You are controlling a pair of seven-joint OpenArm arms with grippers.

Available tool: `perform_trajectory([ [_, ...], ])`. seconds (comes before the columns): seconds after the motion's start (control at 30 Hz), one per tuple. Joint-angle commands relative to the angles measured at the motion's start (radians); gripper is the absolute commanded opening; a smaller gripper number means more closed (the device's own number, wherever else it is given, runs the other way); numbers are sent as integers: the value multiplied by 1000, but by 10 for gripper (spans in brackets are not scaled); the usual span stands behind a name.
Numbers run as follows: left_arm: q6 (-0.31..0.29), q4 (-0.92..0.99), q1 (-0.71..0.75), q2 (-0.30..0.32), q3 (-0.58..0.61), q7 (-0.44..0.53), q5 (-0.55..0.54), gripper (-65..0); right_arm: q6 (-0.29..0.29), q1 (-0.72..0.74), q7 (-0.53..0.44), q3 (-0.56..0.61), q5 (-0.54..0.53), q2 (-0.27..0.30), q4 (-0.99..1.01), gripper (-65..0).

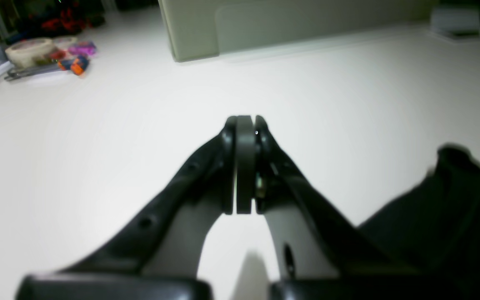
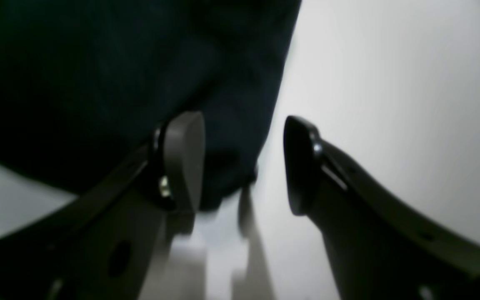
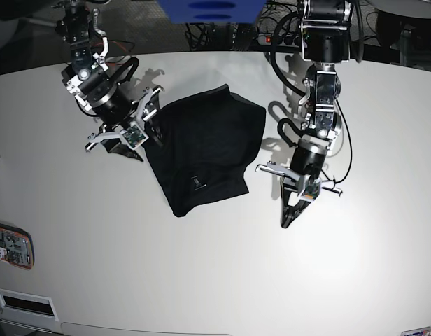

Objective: Fold the T-shirt properly

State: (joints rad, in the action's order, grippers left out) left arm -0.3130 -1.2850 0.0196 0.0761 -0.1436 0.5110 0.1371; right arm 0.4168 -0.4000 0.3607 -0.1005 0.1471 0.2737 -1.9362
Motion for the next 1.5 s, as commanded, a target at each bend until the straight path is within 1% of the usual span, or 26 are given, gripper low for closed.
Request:
perform_trajectory([
  [0.0, 4, -28, -5, 8, -18, 82, 11, -650, -14, 16, -91, -25, -10, 9, -18, -361],
  [0.1, 4, -28, 39, 8, -84, 254, 131, -650, -14, 17, -340, -83, -11, 9, -10, -361],
  [0.13, 4, -29, 56, 8, -100, 315, 189, -650, -14, 17, -427, -115, -11, 6, -4, -361],
  [0.2, 4, -45, 89, 8, -136, 403, 284, -650, -14, 17, -561, -169, -13, 5, 4, -361],
  [0.3, 4, -103, 162, 1, -210, 496, 384, -643, -14, 9, -705, -221, -13, -1, 10, -361],
  [0.37, 5, -132, 199, 0, -242, 559, 398, -599, -14, 0, -754, -249, -13, -1, 16, -361],
  [0.43, 11, -184, 254, 0, -265, 562, 396, -569, -14, -35, -793, -284, -13, -3, 16, -361],
  [0.47, 27, -215, 282, 0, -281, 561, 396, -560, -14, -52, -814, -296, -13, -3, 16, -361],
  [0.5, 56, -247, 317, 0, -293, 561, 396, -555, -14, -73, -839, -310, -13, -3, 17, -361],
  [0.6, 124, -333, 386, 3, -314, 561, 396, -557, -14, -135, -883, -333, -13, -3, 28, -361],
  [0.7, 153, -400, 477, 1, -351, 561, 396, -556, -14, -221, -929, -336, -13, -3, 39, -361],
  [0.83, 188, -424, 592, 1, -362, 561, 395, -556, -14, -348, -1061, -334, -13, -1, 125, -361],
  [0.93, 203, -399, 685, 8, -368, 561, 395, -556, -14, -412, -1192, -336, -13, -1, 269, -361],
  [1.07, 203, -348, 784, 67, -383, 562, 395, -556, -16, -463, -1357, -344, -13, -1, 442, -361],
  [1.13, 203, -333, 827, 84, -385, 562, 395, -557, -16, -485, -1417, -374, -13, -6, 492, -361],
  [1.2, 203, -318, 897, 87, -386, 562, 395, -557, -16, -520, -1478, -416, -16, -26, 556, -361],
  [1.23, 203, -307, 928, 89, -386, 562, 396, -557, -16, -531, -1505, -436, -16, -26, 588, -361],
  [1.33, 203, -253, 963, 115, -385, 562, 405, -557, -16, -551, -1511, -453, -16, -26, 670, -361],
  [1.47, 203, -130, 1006, 147, -380, 562, 414, -557, -16, -584, -1512, -446, -11, -26, 777, -361],
])
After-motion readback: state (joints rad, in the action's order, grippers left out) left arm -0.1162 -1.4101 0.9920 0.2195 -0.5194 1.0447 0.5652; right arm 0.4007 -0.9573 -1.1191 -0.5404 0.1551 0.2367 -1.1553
